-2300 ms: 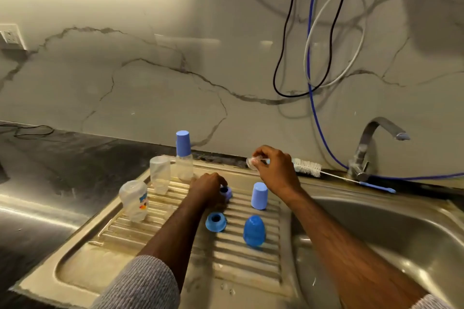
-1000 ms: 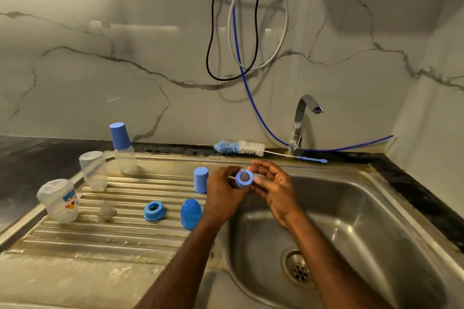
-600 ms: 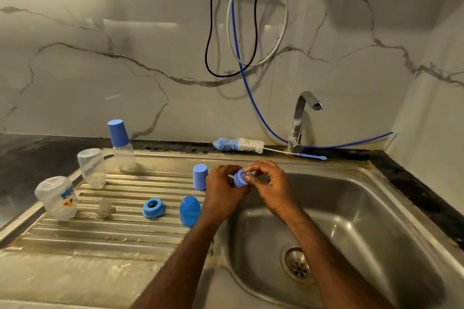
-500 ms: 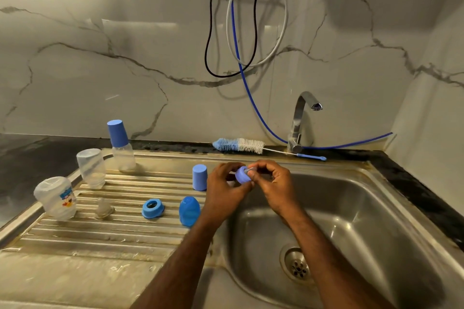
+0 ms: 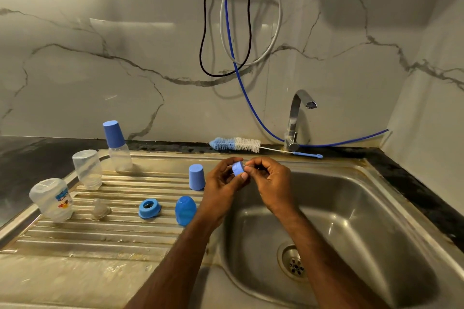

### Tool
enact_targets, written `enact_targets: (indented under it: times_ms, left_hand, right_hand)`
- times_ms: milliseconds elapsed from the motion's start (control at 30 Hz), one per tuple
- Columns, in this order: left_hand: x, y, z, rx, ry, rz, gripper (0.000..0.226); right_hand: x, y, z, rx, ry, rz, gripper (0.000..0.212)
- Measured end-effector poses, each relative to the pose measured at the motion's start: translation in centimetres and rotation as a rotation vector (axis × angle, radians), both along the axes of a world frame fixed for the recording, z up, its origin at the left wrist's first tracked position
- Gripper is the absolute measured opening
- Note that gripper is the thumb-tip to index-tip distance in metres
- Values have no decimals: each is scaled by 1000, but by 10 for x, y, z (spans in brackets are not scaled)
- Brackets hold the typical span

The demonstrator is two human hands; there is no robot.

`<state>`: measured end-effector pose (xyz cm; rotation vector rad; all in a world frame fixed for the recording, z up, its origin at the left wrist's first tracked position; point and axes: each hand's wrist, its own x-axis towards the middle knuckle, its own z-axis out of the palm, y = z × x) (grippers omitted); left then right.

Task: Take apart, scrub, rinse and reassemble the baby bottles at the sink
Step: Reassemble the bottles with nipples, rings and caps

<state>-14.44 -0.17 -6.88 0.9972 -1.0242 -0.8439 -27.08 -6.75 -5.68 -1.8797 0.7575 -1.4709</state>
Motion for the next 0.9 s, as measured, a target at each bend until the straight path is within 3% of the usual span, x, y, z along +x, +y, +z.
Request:
enact_targets:
  times_ms: [167, 267, 333, 433, 567, 733, 900]
  left_hand:
    - [-2, 5, 6, 36, 125, -162, 40]
    - [-3, 6, 8, 60, 264, -216, 46]
    - [-4, 8, 8, 82, 346, -233, 43]
    - [-4, 8, 9, 124, 393, -218, 35]
    - [-6, 7, 8, 150, 367, -170, 39]
    - [-3, 6, 2, 87, 221, -137, 43]
    - [-9, 1, 6, 83, 421, -148, 26]
  right_hand:
    - [-13, -5, 5, 405, -203, 198, 14]
    - [-21, -2, 10, 501, -214, 324, 8]
    - [-25, -1, 15, 439, -142, 344, 8]
    - [-28, 1, 20, 370, -16, 362, 27]
    - [-26, 1, 15, 228, 143, 281, 38]
    - [-27, 2, 17, 193, 112, 202, 26]
    - [-21, 1, 18, 99, 100, 145, 20]
